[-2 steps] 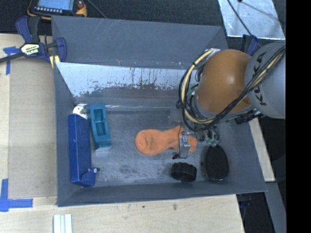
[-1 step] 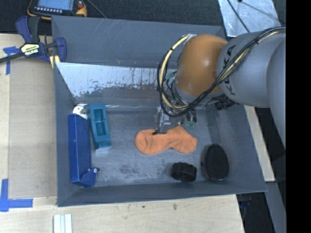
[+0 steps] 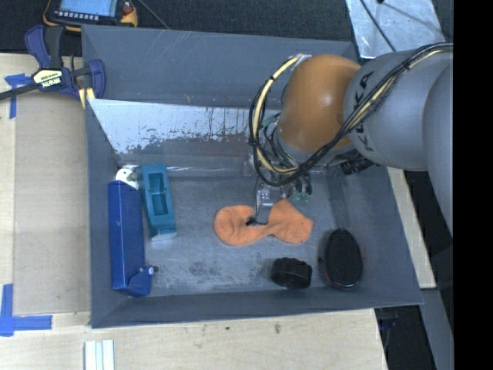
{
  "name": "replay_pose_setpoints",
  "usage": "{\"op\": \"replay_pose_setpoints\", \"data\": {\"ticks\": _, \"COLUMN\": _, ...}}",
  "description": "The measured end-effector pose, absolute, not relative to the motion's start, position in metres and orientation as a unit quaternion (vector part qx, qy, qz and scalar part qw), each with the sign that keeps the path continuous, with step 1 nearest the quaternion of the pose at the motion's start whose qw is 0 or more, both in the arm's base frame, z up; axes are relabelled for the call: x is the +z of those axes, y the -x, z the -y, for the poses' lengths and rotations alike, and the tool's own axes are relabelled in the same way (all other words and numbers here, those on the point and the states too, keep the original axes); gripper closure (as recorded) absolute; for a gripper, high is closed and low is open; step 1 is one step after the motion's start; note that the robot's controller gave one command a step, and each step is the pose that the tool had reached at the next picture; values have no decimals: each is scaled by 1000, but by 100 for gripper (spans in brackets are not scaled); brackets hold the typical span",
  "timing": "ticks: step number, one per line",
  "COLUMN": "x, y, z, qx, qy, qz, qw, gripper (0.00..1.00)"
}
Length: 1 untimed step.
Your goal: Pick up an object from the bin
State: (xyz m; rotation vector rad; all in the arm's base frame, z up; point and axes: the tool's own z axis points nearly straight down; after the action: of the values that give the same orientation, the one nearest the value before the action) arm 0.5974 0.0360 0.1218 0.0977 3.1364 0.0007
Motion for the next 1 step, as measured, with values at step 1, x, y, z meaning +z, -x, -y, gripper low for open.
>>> {"op": "replay_pose_setpoints", "data": {"ticks": 1, "x": 122, "y": -597, "z": -36, "qx": 0, "qy": -31, "qz": -1000, "qw": 2, "gripper": 0}}
